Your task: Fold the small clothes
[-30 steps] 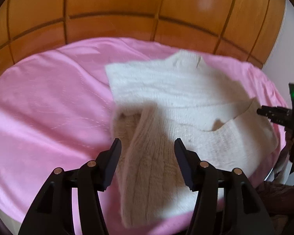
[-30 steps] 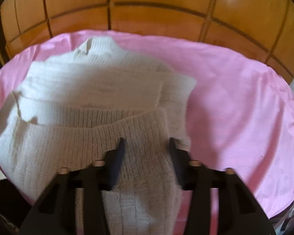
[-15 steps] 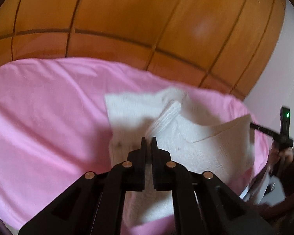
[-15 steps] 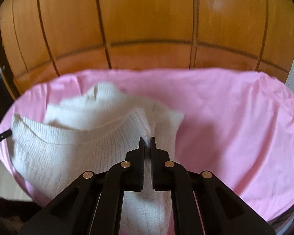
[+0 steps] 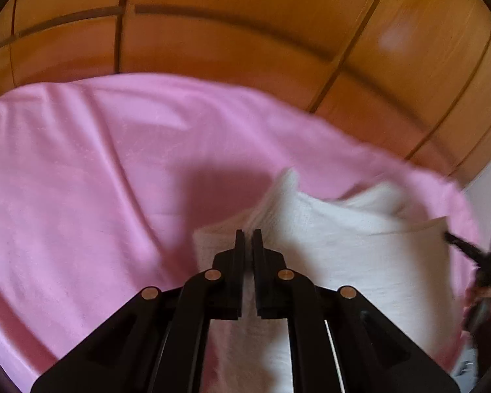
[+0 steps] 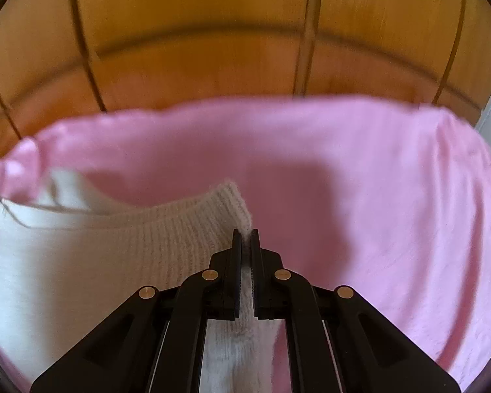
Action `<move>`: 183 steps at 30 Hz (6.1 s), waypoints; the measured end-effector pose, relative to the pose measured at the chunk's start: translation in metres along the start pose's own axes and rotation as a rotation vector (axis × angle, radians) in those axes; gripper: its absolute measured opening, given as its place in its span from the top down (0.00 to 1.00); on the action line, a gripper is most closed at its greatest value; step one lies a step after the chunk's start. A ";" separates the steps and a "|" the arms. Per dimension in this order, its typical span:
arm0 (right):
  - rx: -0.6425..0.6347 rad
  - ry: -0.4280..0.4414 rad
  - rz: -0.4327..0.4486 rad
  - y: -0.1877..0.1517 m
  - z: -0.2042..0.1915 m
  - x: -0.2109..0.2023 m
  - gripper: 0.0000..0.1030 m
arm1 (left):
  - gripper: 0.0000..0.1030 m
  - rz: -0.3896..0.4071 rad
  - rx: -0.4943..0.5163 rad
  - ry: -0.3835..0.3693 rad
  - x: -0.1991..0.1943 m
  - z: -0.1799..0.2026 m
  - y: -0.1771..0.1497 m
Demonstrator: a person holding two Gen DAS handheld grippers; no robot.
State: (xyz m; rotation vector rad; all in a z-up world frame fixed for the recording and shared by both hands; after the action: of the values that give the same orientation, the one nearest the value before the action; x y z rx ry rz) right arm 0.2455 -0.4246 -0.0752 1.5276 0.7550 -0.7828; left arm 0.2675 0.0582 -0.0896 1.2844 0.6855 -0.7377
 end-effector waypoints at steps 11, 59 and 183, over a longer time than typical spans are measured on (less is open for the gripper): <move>-0.075 0.220 0.133 -0.011 -0.061 -0.049 0.40 | 0.66 0.085 0.166 -0.155 -0.043 0.045 -0.014; -0.127 0.124 0.084 -0.083 -0.072 -0.033 0.40 | 0.76 0.031 0.068 -0.006 -0.025 0.033 -0.078; -0.011 0.555 0.011 -0.033 -0.130 -0.123 0.85 | 0.62 -0.048 -0.091 -0.049 -0.073 -0.003 -0.113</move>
State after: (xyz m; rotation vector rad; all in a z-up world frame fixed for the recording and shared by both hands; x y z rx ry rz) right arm 0.1566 -0.2957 0.0173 1.7585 1.1496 -0.3374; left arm 0.1335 0.0542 -0.0981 1.1668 0.7044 -0.7661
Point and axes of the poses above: each gripper's, at about its wrist camera, not at the fingertips, and x roughly the way its jaws point, z to its right, y to its top, the point moved 3 cm from there along x, roughly the way its jaws point, and after that the axes turned 8 degrees about y, right-handed, at the moved point
